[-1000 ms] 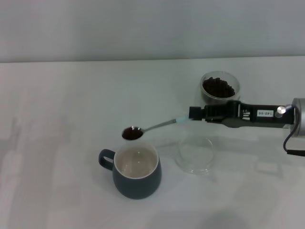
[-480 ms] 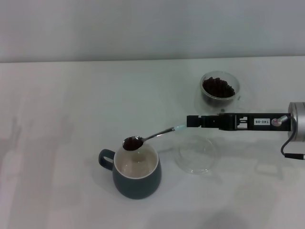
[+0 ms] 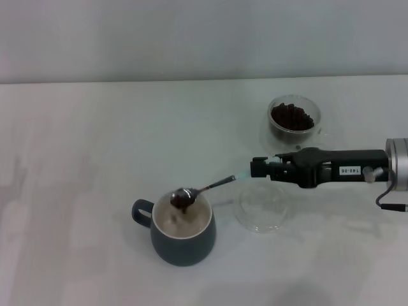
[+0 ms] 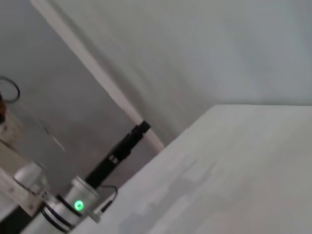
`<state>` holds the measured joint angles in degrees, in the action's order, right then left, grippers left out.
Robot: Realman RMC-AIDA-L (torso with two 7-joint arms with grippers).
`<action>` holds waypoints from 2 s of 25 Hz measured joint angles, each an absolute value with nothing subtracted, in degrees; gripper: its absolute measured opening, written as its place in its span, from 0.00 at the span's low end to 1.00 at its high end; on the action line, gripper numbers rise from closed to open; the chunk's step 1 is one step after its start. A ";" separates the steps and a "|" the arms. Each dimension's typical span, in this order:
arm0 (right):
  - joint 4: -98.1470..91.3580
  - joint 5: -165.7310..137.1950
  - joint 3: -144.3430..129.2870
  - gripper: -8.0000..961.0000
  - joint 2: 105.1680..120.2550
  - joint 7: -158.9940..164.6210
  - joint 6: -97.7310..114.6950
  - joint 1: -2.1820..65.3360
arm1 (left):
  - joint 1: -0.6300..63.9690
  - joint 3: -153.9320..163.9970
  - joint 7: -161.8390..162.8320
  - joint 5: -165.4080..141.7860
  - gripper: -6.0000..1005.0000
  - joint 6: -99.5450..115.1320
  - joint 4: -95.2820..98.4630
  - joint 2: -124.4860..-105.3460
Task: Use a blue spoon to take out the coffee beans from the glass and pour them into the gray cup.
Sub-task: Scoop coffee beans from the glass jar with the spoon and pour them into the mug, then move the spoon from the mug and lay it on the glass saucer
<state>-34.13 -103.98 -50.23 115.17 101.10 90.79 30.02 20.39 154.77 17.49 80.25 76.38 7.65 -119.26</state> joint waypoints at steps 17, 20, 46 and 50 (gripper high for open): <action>-41.65 -103.18 -49.07 0.20 114.59 93.86 94.35 27.52 | 20.48 154.68 17.50 80.68 0.83 76.28 7.67 -119.25; -42.97 -103.41 -46.78 0.20 113.71 96.85 94.48 26.92 | 20.48 154.68 17.62 80.69 0.83 76.31 7.73 -119.32; -33.28 -112.64 -45.59 0.20 108.76 107.76 85.58 26.81 | 20.45 154.69 17.67 82.00 0.83 76.29 7.91 -119.44; -33.24 -114.01 -45.63 0.20 109.79 107.76 84.31 27.01 | 20.29 154.69 17.67 82.00 0.83 76.29 7.91 -119.42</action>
<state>-33.24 -114.01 -45.63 109.79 107.76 84.31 27.01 20.29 154.69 17.67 82.00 76.29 7.91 -119.42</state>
